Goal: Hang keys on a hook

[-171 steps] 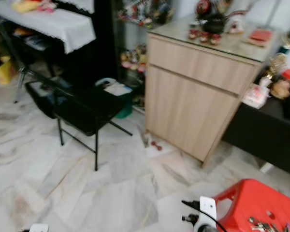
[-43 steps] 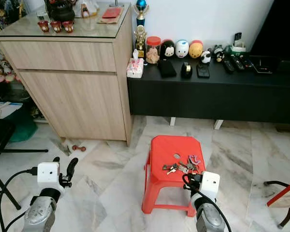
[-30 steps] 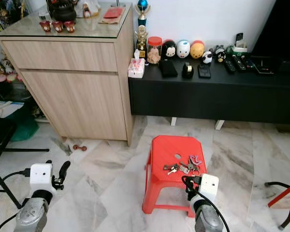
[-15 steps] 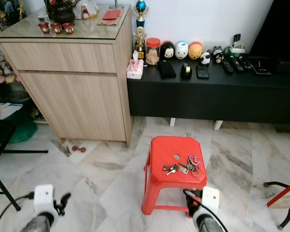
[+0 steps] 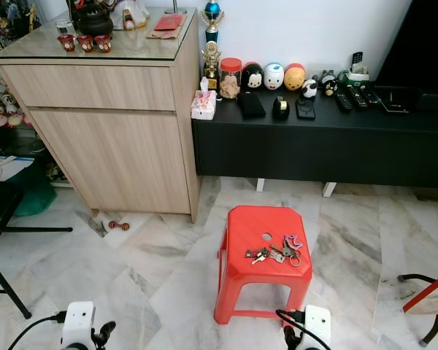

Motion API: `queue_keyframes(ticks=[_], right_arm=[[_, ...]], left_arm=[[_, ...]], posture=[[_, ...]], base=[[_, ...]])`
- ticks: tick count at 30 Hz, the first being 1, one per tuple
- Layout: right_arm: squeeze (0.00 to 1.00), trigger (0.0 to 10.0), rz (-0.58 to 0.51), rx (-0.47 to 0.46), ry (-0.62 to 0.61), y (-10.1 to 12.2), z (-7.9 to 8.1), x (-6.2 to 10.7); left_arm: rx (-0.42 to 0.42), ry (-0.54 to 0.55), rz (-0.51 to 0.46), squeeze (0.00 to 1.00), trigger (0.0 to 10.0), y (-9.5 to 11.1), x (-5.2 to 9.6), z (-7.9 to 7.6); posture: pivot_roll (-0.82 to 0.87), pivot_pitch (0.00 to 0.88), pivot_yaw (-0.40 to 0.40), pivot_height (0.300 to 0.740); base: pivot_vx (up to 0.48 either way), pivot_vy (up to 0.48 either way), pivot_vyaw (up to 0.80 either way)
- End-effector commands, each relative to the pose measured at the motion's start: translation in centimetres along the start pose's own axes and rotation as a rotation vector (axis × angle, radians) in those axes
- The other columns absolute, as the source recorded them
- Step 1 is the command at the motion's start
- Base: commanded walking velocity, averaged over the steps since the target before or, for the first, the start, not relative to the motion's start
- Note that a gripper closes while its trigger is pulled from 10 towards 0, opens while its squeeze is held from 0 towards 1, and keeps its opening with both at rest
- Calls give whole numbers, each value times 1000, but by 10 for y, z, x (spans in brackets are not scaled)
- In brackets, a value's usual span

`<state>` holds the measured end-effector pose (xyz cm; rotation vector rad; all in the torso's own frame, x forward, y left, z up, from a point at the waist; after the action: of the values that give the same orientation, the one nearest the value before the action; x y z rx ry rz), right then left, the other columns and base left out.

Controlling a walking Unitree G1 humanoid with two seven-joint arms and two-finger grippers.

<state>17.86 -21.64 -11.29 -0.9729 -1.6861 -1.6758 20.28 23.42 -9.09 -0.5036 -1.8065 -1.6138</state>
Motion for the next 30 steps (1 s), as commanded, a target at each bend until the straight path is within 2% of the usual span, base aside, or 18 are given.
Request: queue_keyframes(ticks=[1,8,11,13,14,16,19,21,23,25,28,30], right_arm=[[0,10000,21,-6,-13,-5,-7,1],[0,10000,51,-12,-2,-14,-1,2],[0,10000,52,-10,2,-14,1,2],[0,10000,36,-18,5,-11,5,2],[0,10000,36,-18,5,-11,5,2],[0,10000,14,-37,7,-6,10,0],[0,10000,10,-29,7,-5,11,0],[0,10000,-9,-36,7,1,14,-1],[0,10000,-13,-35,6,2,14,-1],[0,10000,-40,-41,8,11,17,-3],[0,10000,-56,-48,1,15,15,-3],[0,10000,-90,-45,-19,25,3,-4]], left_arm=[[-12,14,21,0,10000,-6,2,5],[2,33,41,0,10000,-12,3,6],[0,37,25,0,10000,-9,3,6],[28,52,-32,0,10000,4,0,9],[28,52,-32,0,10000,4,0,9],[86,85,-141,0,10000,30,-3,17],[97,81,-168,0,10000,38,-4,18],[92,51,-233,0,10000,57,-6,16],[90,46,-251,0,10000,61,-6,15],[127,6,-397,0,10000,95,-5,9],[135,-20,-489,0,10000,113,-1,3],[131,-46,-576,0,10000,131,4,-3]], posture=[[-10,0,-24,695],[-11,0,-21,645],[-11,0,-21,625],[-9,0,-24,611],[-9,0,-24,611],[-7,0,-26,611],[-2,0,-27,611],[0,0,-28,611],[-1,0,-29,611],[-7,0,-29,611],[-6,0,-30,611],[-2,0,-31,611]], base=[[0,0,0],[0,0,0],[0,0,0],[0,0,0],[0,0,0],[0,0,0],[0,0,0],[0,0,0],[0,0,0],[0,0,0],[0,0,0],[0,0,0]])
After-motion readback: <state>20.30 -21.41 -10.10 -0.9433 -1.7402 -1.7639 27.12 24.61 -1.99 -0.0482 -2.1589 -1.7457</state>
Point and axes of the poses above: a point about 5 cm out from each wrist's last joint towards the gripper, its own x axis pointing back from the gripper into the wrist, its own y axis along the axis of the wrist's last joint, z = x × y, the point moved 3 cm from there along -x, pointing out of the wrist towards the gripper, and after that the axes turned 10 degrees about x, right-handed, at the moved point
